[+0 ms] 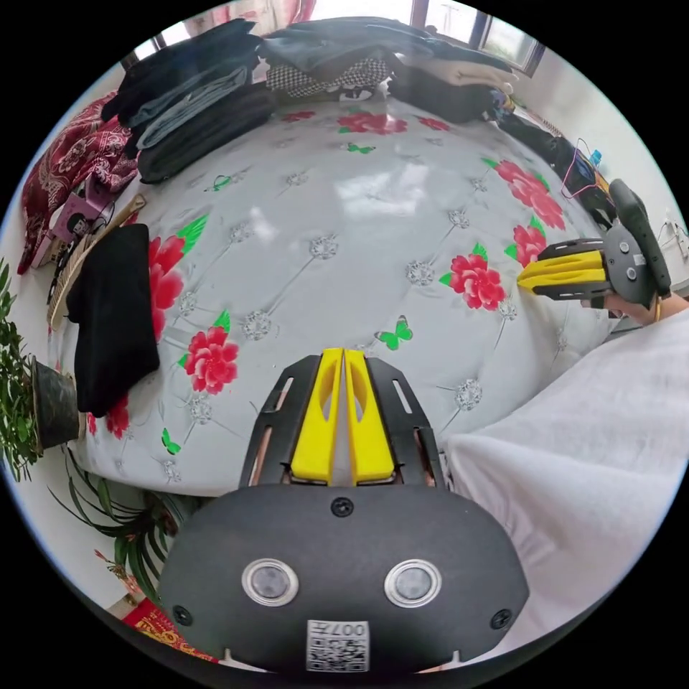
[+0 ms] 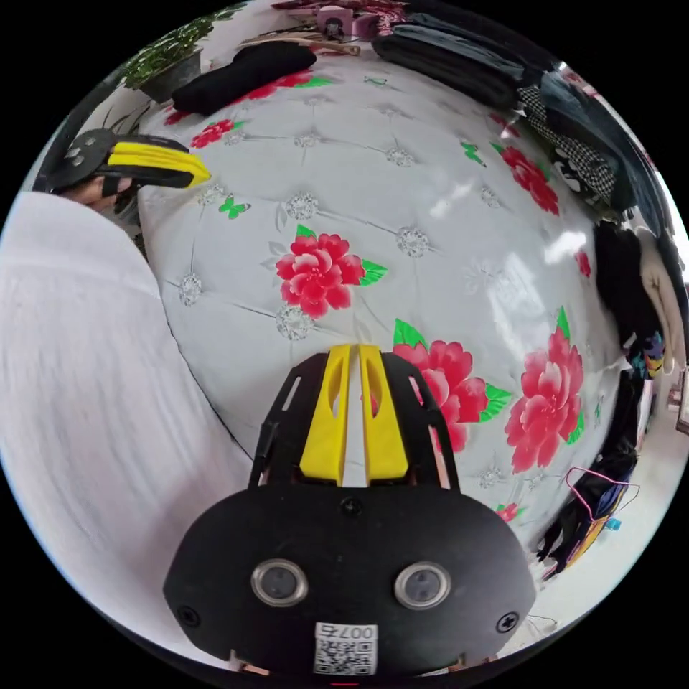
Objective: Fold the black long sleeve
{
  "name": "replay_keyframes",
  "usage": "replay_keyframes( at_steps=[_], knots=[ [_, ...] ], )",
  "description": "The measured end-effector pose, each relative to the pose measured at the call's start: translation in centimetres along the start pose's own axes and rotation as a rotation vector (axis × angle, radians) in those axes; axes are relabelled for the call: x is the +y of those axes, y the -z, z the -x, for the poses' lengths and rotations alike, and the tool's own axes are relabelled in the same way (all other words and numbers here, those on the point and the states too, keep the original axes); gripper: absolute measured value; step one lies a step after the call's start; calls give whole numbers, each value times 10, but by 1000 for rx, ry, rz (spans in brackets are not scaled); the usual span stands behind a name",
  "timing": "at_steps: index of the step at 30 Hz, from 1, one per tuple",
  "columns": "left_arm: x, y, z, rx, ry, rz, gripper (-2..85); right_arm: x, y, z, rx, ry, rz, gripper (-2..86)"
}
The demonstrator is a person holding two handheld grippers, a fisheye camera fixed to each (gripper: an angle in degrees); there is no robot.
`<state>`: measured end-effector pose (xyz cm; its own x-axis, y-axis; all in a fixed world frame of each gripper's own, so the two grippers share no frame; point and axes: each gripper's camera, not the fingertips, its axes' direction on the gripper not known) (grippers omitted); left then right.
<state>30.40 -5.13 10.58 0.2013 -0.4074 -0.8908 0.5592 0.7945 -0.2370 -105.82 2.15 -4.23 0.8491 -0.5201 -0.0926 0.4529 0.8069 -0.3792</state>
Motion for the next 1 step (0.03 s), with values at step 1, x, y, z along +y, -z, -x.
replay_keyframes(
  at_steps=[1],
  knots=[
    [-3, -4, -11, -10, 11, 25, -10, 7, -5, -3, -43, -31, -26, 18]
  ],
)
